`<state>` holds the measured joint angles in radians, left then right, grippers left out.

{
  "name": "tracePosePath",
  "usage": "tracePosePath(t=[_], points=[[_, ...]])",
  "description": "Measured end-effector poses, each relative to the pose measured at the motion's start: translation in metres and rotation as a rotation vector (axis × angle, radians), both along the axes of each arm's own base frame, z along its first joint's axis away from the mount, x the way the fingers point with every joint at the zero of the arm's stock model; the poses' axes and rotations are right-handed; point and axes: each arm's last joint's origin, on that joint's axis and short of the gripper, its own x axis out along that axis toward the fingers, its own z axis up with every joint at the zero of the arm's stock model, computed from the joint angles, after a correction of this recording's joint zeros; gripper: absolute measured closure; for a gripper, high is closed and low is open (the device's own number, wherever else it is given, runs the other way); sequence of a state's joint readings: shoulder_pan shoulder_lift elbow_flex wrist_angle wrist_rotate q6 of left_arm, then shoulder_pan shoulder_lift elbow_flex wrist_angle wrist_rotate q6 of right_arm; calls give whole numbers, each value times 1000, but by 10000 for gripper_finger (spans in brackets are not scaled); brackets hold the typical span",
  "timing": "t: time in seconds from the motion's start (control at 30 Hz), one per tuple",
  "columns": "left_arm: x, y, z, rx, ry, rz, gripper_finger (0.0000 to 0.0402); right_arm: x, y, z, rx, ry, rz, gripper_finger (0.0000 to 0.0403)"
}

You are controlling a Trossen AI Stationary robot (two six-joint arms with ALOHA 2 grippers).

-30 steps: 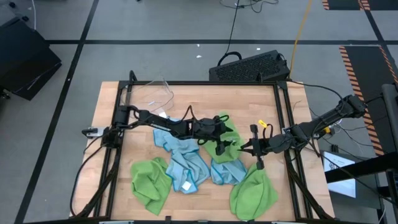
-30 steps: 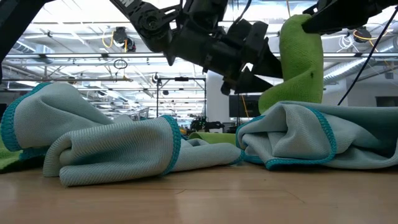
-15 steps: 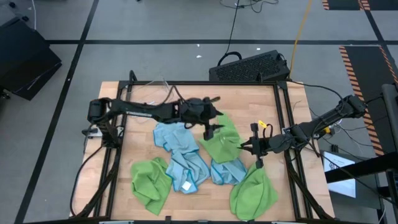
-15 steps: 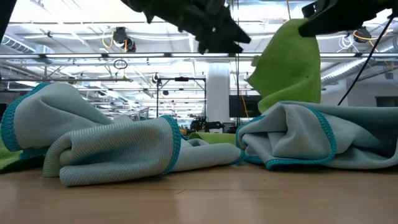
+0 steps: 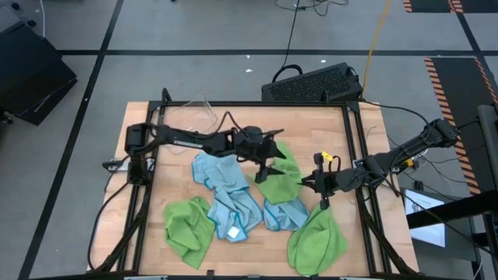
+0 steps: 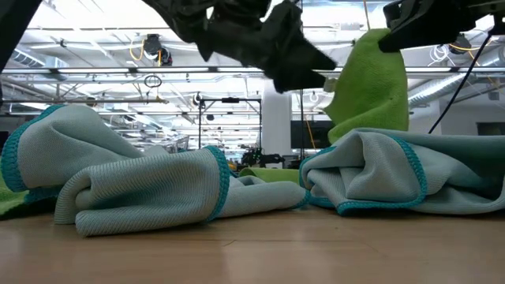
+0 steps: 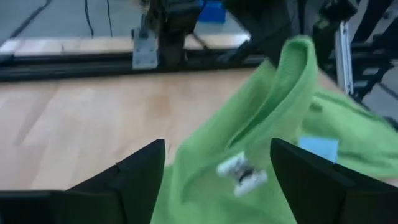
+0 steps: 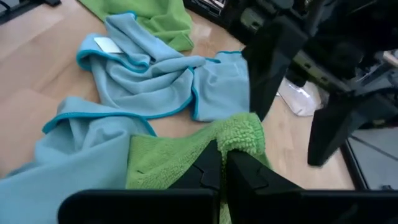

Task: Fold microfiber towels
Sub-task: Fold the top right green microfiber cloth

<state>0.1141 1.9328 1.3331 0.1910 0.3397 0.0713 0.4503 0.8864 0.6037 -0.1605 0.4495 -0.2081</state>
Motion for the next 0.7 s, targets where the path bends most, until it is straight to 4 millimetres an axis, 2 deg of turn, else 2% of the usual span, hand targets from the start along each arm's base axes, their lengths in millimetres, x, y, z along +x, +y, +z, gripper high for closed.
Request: tracePosePath(t=[0.1,0.2,0.47,0.7], points=[[5,-9,-11,-25,12,-24,93,-1,0,-1,3,11,-4,403],[6,-24,-17,-61,31,-127,96,-1,-1,-3,-5,30,-5,403],[6,-70,-14,-66,-4,-318,151,-7,-3,-11,-52,124,-6,403],[5,-78,-20,-18,76,-94,192,-8,-3,-12,-31,142,-21,403]])
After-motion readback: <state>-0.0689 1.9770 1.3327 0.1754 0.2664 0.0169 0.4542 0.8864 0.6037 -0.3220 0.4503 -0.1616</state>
